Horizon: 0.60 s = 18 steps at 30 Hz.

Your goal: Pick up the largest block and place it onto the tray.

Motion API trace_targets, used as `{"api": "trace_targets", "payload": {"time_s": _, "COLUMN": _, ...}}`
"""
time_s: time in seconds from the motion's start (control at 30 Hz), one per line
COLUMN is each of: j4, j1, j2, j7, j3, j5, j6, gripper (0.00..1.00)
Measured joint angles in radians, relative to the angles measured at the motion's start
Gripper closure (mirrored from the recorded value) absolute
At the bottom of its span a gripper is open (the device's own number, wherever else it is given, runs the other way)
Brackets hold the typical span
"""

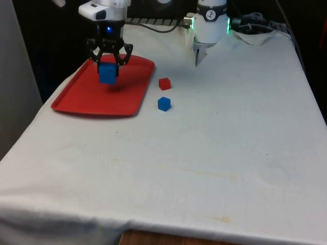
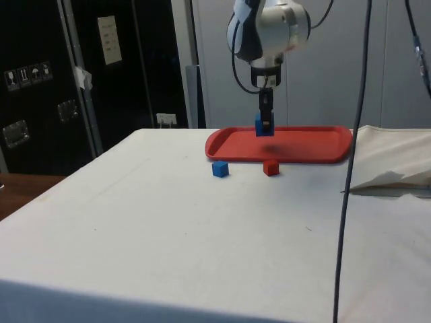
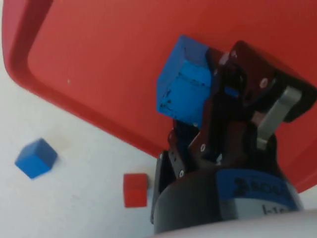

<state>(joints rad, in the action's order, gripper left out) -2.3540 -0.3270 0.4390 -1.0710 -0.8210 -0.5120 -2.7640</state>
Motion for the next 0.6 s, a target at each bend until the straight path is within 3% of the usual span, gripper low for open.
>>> {"api": "trace_targets", "payload": {"time_s": 0.27, "j4": 0.059, "j1": 0.022, "j2": 0.078, "j7": -0.175, "j3": -0.003, "j5": -0.211, "j6": 0.069, "gripper": 1.0}}
{"api": "trace_targets", "payload": {"time_s": 0.5, "j4": 0.084, "j1": 0.03, "j2": 0.113, "j7": -0.262, "j3": -0.013, "j5": -0.315, "j6": 0.123, "gripper": 1.0}}
{"api": "trace_targets", "payload": {"time_s": 0.6, "j4": 0.089, "j1": 0.03, "j2": 0.124, "j7": -0.272, "j3": -0.013, "j5": -0.332, "j6": 0.133, "gripper": 1.0}}
